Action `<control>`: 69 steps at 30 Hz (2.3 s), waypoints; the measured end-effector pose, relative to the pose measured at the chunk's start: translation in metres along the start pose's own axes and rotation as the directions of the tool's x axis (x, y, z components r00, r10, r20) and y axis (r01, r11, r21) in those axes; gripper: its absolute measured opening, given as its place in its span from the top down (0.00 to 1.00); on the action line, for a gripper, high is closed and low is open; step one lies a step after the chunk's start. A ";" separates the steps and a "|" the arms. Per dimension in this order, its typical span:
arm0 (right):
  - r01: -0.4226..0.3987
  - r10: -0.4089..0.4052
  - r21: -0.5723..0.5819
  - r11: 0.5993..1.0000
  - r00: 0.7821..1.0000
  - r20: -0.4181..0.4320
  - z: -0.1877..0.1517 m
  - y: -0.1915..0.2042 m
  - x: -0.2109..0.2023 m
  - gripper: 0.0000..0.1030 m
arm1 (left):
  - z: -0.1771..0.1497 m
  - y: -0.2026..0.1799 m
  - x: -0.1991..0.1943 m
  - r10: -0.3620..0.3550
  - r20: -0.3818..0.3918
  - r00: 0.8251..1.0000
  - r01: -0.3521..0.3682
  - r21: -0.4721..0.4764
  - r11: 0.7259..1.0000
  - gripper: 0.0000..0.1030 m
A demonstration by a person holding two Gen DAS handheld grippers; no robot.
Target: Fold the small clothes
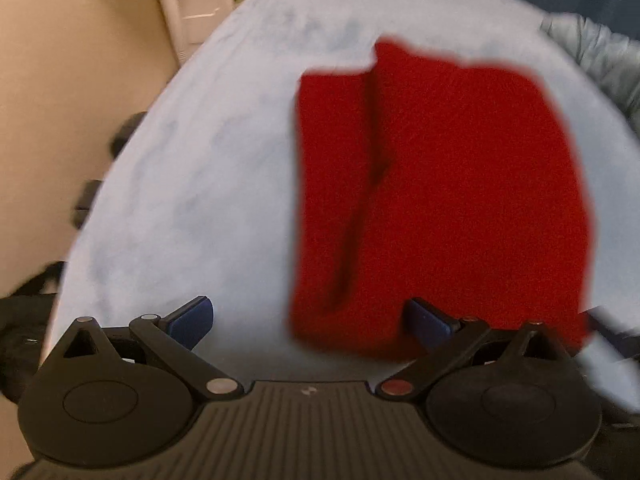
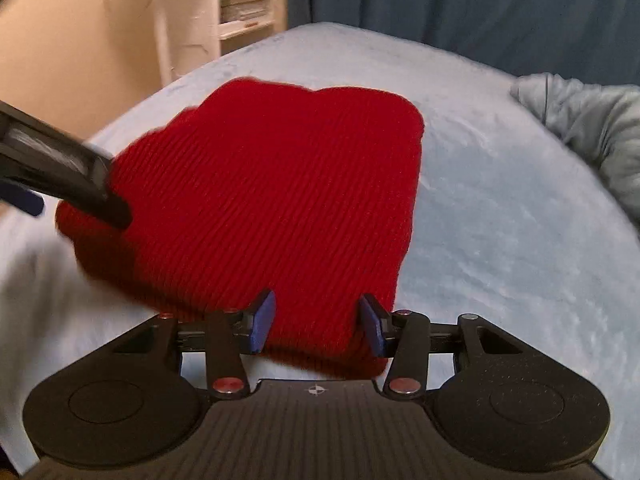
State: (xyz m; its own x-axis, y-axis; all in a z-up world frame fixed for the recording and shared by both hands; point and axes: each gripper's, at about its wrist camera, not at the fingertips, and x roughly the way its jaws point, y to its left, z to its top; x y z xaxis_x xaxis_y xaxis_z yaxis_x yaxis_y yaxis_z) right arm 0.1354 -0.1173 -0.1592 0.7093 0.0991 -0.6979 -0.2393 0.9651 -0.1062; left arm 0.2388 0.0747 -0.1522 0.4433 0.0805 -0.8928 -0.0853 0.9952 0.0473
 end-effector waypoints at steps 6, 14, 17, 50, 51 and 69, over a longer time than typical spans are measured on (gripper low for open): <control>-0.068 0.064 0.057 0.996 0.995 0.078 -0.011 -0.011 -0.084 0.37 | -0.047 0.030 -0.053 -0.008 0.036 0.999 0.007 0.027 1.000 0.00; -0.006 -0.020 0.127 0.992 0.978 0.206 -0.024 -0.010 -0.184 0.22 | -0.094 0.033 -0.153 -0.035 0.175 0.984 0.023 0.069 0.997 0.00; 0.008 -0.052 0.172 0.985 0.965 0.256 -0.027 -0.017 -0.210 0.20 | -0.106 0.024 -0.178 -0.036 0.224 0.974 0.017 0.084 0.996 0.00; -0.054 0.022 0.324 0.945 0.995 0.102 -0.052 -0.046 -0.184 0.18 | -0.112 0.011 -0.174 -0.081 0.165 0.983 0.091 -0.053 0.994 0.00; -0.051 0.022 0.332 0.942 0.996 0.091 -0.051 -0.048 -0.179 0.18 | -0.110 0.010 -0.169 -0.089 0.154 0.984 0.100 -0.064 0.993 0.00; -0.191 0.225 0.630 0.753 0.974 0.027 0.053 -0.184 0.012 0.14 | -0.036 -0.002 -0.036 -0.302 -0.008 0.953 0.264 -0.464 0.845 0.00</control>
State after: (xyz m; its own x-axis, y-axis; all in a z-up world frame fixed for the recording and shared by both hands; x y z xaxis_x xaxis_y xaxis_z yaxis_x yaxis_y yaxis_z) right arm 0.2235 -0.2808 -0.1106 0.6546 0.3201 -0.6849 0.1023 0.8601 0.4998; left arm 0.1907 0.0681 -0.1362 0.4408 -0.2248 -0.8690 -0.3691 0.8371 -0.4038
